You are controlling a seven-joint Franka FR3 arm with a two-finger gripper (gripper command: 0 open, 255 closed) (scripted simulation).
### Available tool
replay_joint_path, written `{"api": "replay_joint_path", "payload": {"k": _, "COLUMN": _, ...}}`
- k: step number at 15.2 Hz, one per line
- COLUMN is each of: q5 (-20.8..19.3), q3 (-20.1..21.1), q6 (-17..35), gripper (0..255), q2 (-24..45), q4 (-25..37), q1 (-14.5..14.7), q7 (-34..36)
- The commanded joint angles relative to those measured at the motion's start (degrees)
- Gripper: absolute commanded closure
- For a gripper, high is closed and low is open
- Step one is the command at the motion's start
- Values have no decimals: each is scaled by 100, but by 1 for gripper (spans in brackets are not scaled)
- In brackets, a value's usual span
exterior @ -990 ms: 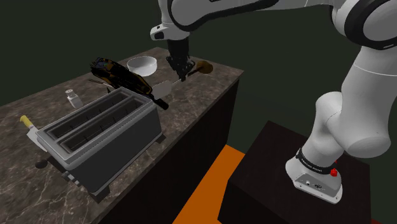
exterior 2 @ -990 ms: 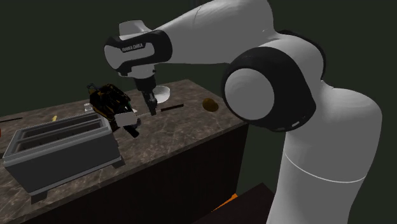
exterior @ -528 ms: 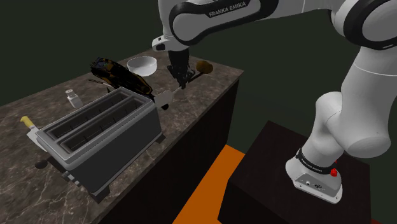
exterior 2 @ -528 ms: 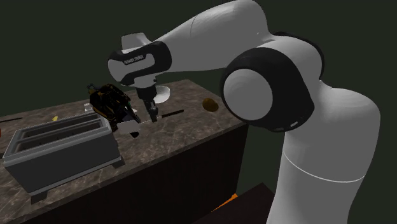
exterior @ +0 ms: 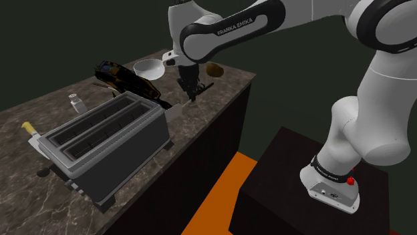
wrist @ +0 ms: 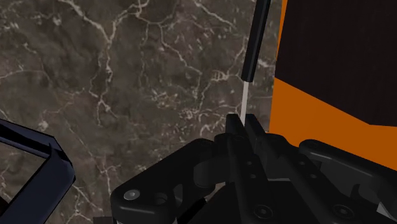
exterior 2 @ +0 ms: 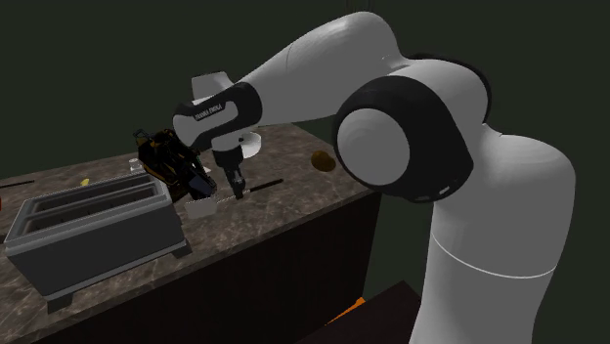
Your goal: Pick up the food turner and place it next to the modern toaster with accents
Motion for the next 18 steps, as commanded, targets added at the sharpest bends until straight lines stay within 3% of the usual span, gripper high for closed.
{"api": "replay_joint_path", "payload": {"k": 1, "q5": 6, "q3": 3, "q6": 144, "gripper": 255, "q2": 32, "q4": -110, "q1": 1, "q7": 7}}
{"api": "replay_joint_path", "payload": {"k": 18, "q5": 119, "q3": 29, "q6": 1330, "gripper": 255, "q2": 541, "q4": -798, "q1": -34, "q7": -16}}
